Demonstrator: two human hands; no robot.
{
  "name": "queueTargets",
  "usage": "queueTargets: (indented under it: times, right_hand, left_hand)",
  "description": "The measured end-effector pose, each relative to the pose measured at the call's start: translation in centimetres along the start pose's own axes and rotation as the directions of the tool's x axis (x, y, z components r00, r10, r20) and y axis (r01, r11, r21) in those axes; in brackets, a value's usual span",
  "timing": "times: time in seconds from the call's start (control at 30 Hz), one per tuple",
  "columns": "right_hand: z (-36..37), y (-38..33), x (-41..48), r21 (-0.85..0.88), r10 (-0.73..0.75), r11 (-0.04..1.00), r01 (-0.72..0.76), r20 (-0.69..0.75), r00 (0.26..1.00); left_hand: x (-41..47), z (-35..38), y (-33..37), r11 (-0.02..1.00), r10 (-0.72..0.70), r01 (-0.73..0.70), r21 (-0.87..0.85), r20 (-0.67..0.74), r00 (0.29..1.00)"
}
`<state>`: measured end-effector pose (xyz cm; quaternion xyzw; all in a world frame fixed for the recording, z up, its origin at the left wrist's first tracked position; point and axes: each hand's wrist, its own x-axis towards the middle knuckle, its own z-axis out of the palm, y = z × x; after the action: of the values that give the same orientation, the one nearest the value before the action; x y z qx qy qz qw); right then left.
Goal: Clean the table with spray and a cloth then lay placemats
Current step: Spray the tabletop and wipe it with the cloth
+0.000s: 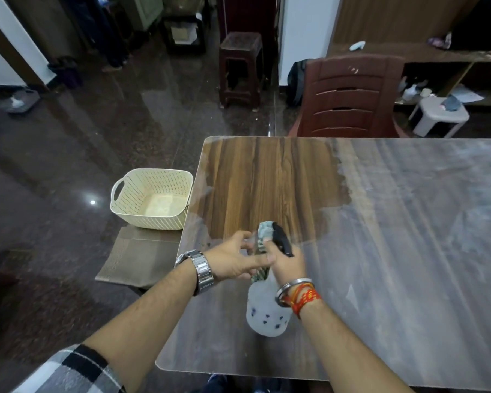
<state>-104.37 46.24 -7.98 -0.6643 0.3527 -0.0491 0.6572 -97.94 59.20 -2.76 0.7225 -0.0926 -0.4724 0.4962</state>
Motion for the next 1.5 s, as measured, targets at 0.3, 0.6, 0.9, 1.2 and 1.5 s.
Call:
queueTargets:
  times: [0.3, 0.6, 0.9, 1.2, 1.5]
  right_hand:
    - [-6.7, -3.7, 2.4, 0.033, 0.185, 0.983, -0.182, -0.123, 0.975]
    - [-6.9, -3.8, 5.4, -0.191, 0.197, 0.957, -0.221, -0.135, 0.971]
    - [1.8, -6.3, 8.5, -0.226, 0.112, 0.969, -0.098, 0.048, 0.993]
    - [10.6, -9.5, 12.0, -0.367, 0.142, 0.926, -0.086, 0.129, 0.981]
    - [14.1, -13.5, 18.6, -0.316, 0.003, 0.949, 0.002, 0.014, 1.0]
  left_hand:
    - [6.7, 3.3, -3.7, 0.83, 0.145, -0.067, 0.554, -0.098, 0.985]
    - [11.4, 6.5, -6.2, 0.357, 0.233, -0.104, 0.928, 0.019, 0.972]
    - [13.5, -2.9, -6.7, 0.525, 0.327, 0.126, 0.842, -0.337, 0.883]
    - [15.2, -11.7, -7.1, 0.623, 0.301, 0.235, 0.746, -0.506, 0.808]
    - [19.1, -16.1, -5.0, 0.607, 0.312, 0.232, 0.76, -0.497, 0.81]
